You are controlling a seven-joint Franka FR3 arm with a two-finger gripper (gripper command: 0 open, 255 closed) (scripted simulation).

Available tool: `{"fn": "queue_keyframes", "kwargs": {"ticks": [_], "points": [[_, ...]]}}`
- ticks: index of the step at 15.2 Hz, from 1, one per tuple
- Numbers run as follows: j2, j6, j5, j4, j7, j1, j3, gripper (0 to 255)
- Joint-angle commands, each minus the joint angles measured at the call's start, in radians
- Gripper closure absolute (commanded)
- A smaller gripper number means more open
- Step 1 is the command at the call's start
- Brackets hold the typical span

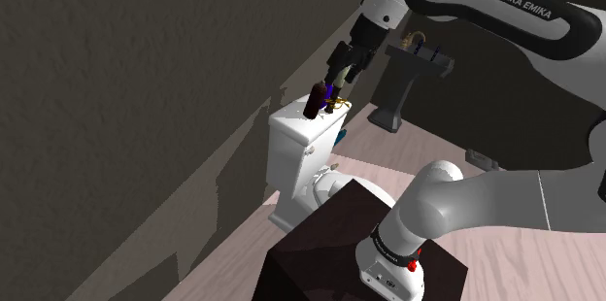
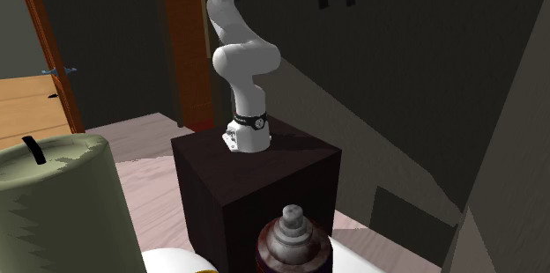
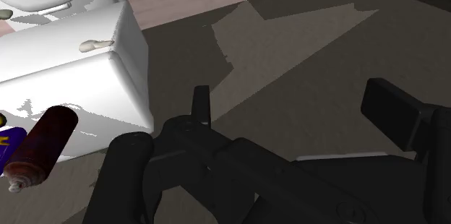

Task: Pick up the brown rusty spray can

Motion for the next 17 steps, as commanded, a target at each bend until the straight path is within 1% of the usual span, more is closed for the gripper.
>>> {"fn": "queue_keyframes", "kwargs": {"ticks": [1,5,9,13,17], "points": [[0.0,0.0,0.0,0.0,0.0,0.0,0.0,0],[-0.038,0.18,-0.046,-0.141,-0.053,-0.029,-0.032,0],[-0.044,0.373,-0.089,-0.259,-0.104,-0.061,-0.072,0],[-0.011,0.581,-0.128,-0.352,-0.155,-0.095,-0.12,0],[0.065,0.804,-0.16,-0.414,-0.21,-0.124,-0.177,0]]}}
